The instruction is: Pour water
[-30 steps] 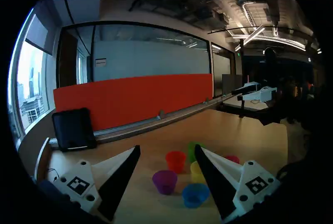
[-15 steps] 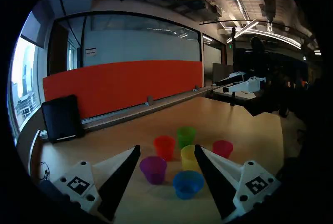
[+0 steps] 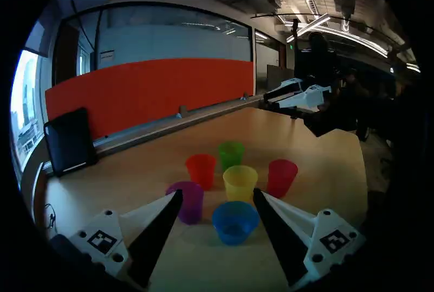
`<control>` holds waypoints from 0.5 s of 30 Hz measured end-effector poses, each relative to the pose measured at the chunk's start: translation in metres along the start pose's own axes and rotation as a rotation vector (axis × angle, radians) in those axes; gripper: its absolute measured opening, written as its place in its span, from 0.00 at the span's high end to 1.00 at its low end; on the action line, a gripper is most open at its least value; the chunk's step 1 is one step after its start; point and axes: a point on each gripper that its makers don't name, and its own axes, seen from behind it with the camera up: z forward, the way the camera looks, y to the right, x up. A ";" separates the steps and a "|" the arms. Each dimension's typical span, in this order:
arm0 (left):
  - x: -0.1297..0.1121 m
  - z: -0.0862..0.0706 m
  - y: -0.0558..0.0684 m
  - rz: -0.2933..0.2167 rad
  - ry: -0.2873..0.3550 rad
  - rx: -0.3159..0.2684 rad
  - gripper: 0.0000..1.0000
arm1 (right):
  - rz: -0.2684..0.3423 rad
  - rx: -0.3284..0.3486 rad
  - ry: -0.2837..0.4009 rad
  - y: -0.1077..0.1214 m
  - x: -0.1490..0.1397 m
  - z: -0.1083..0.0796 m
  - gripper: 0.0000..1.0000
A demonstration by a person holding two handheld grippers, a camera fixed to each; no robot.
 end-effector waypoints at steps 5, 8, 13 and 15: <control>-0.017 0.006 0.009 0.007 -0.038 -0.024 0.03 | -0.007 0.011 -0.028 0.002 -0.013 0.010 0.00; -0.026 0.010 0.015 0.014 -0.062 -0.036 0.03 | -0.008 0.019 -0.044 0.003 -0.021 0.016 0.00; -0.042 0.014 0.021 0.028 -0.105 -0.046 0.03 | -0.012 0.037 -0.069 0.002 -0.032 0.022 0.00; -0.049 0.016 0.023 0.034 -0.124 -0.051 0.03 | -0.015 0.045 -0.079 0.001 -0.036 0.025 0.00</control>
